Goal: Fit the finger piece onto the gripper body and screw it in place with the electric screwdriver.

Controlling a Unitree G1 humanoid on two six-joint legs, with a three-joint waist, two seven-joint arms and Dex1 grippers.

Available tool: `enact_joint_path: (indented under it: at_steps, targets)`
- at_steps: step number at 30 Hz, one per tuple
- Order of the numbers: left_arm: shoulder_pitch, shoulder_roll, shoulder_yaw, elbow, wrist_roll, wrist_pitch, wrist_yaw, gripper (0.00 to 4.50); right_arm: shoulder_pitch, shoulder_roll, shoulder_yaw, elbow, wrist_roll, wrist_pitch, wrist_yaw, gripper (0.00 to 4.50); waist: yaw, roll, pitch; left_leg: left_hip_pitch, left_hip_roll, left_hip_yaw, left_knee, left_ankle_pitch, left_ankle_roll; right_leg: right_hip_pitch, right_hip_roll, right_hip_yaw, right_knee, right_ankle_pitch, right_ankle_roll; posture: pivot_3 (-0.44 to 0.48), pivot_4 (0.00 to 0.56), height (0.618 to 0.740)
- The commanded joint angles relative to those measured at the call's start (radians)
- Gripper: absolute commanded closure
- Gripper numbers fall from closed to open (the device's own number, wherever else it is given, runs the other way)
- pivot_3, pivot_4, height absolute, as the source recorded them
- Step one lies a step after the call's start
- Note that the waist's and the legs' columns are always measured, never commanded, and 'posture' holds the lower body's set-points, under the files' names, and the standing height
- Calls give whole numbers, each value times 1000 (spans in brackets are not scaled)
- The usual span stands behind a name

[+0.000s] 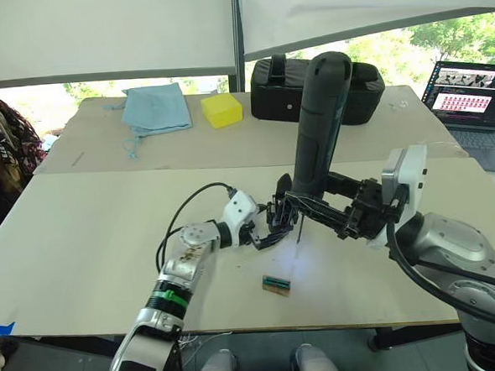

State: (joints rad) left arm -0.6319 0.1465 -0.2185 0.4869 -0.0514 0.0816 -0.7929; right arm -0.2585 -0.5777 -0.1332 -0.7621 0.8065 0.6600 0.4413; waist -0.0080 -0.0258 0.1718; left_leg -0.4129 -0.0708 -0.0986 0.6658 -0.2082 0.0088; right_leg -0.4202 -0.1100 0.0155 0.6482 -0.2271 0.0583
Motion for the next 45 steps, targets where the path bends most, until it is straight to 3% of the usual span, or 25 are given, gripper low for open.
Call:
enact_joint_path:
  at_steps: [1,4,7,10,16,19,22,26,31,39,45]
  targets:
    - [-29,-28,-18,66,43,-49,55,0,-3,13,-13,-45,-7,-37,-24,2585,0,0,0,0,0,0,0,0,0,0,0,0,0,0,0,0,150,740]
    - [-44,-35,-21,102,52,-74,46,0,8,14,-7,-48,-20,-41,-25,2585,0,0,0,0,0,0,0,0,0,0,0,0,0,0,0,0,150,740]
    - [-56,-18,-31,136,52,-145,-21,889,15,12,-7,-49,-30,-43,-23,2585,0,0,0,0,0,0,0,0,0,0,0,0,0,0,0,0,150,740]
    - [-90,-6,-36,192,30,-229,-134,2161,19,7,-10,-50,-30,-41,-13,2585,-1,0,0,0,0,0,0,0,0,0,0,0,0,0,0,0,150,740]
    - [-255,-3,-24,446,-12,-407,-470,2154,20,-19,-20,-57,28,-23,36,2585,-3,0,0,-2,0,0,0,0,0,-1,0,0,-1,0,0,0,150,740]
    - [-307,-16,-20,548,13,-464,-504,2154,18,-29,-18,-56,38,-20,40,2585,-4,-1,0,-2,0,1,0,0,0,-1,0,-1,-1,0,0,0,150,740]
    - [-343,-25,-19,635,52,-496,-457,2154,16,-37,-8,-63,47,-17,45,2585,-4,-1,0,-2,0,1,0,0,0,-1,0,-1,-1,0,1,0,150,740]
    - [-346,-27,27,671,35,-463,-441,164,18,-32,-2,-74,64,-14,23,2585,-4,-1,1,-2,0,0,0,0,1,0,0,-1,-1,0,1,0,150,740]
    - [-272,5,47,591,26,-423,-457,0,30,-14,7,-87,83,-16,-10,2585,-9,-1,0,-2,0,0,0,0,1,-1,0,-1,0,0,1,0,150,740]
    - [16,34,35,115,-5,-188,-345,0,37,38,46,-86,80,-27,-56,2585,-6,0,0,0,2,0,0,0,1,0,0,1,0,0,1,0,150,740]
    - [15,30,8,77,10,-169,-296,0,18,38,67,-62,71,-33,-34,2585,-5,0,0,1,1,0,0,0,1,1,0,1,0,0,1,0,150,740]
